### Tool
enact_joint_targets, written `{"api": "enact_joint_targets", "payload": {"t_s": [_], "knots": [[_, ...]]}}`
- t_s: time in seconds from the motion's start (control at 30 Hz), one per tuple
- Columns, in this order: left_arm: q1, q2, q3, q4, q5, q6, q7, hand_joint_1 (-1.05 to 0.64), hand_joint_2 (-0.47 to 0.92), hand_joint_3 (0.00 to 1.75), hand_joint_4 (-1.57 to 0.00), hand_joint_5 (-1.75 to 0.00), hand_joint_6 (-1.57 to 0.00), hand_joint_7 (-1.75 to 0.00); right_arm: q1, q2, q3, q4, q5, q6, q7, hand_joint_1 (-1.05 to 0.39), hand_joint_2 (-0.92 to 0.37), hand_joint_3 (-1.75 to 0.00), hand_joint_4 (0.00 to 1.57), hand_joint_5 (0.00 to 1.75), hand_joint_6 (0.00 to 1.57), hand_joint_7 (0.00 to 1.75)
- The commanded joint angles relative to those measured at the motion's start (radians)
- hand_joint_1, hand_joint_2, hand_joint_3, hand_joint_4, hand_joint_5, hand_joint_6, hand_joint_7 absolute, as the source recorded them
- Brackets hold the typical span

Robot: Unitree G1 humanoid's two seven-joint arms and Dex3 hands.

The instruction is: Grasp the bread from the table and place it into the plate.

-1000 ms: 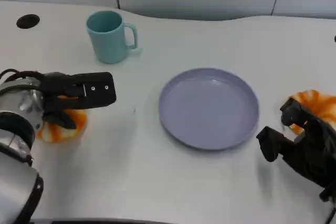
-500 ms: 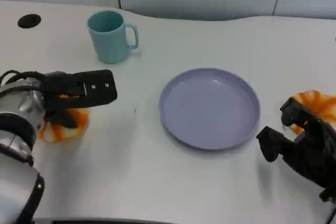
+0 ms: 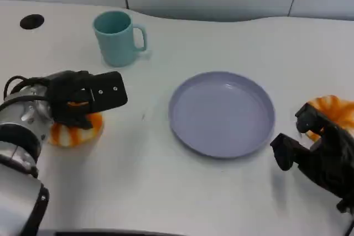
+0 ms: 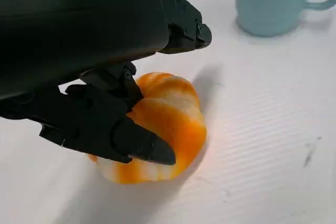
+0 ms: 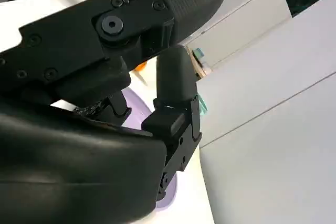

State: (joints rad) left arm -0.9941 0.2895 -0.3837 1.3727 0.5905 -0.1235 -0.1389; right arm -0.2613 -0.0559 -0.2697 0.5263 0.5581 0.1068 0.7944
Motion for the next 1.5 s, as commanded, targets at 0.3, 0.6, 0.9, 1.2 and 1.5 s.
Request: {"api": "enact_joint_targets", "payload": {"t_s": [0.3,0.6,0.9,1.2,1.5], "knots": [[-0.005,0.022,0.04,-0.027,-0.042,-0.094,0.068,-0.02,0.86,0.0,-0.61,-1.75,-0.66,-1.24,0.007,-0.015,-0.011,-0.001,0.008,0.006,0.007,-0.41,-0.9,0.0,0.89,1.75,0.63,1.75],[-0.019,0.041,0.048,-0.061,-0.048,-0.191,0.102,0.02,0.79,0.0,-0.69,-1.73,-0.64,-1.34,0.009,-0.014,-0.012,-0.005,0.008,0.013,0.001,-0.4,-0.89,0.0,0.89,1.75,0.63,1.75],[-0.004,0.062,0.07,-0.114,-0.077,-0.298,0.114,0.03,0.78,0.0,-0.75,-1.75,-0.54,-1.73,0.009,-0.013,-0.012,-0.006,0.005,0.009,-0.004,-0.41,-0.88,0.0,0.9,1.75,0.64,1.75],[0.007,0.07,0.08,-0.143,-0.084,-0.349,0.11,0.04,0.77,0.0,-0.76,-1.75,-0.54,-1.75,0.004,-0.015,-0.017,0.003,0.011,0.015,-0.002,-0.41,-0.88,0.0,0.89,1.75,0.64,1.75],[-0.061,-0.022,0.06,-0.183,-0.092,-0.413,0.089,0.08,0.77,0.0,-0.79,-1.75,-0.58,-1.75,0.009,-0.005,-0.007,-0.008,0.001,0.003,-0.009,-0.41,-0.89,0.0,0.89,1.75,0.64,1.75]]}}
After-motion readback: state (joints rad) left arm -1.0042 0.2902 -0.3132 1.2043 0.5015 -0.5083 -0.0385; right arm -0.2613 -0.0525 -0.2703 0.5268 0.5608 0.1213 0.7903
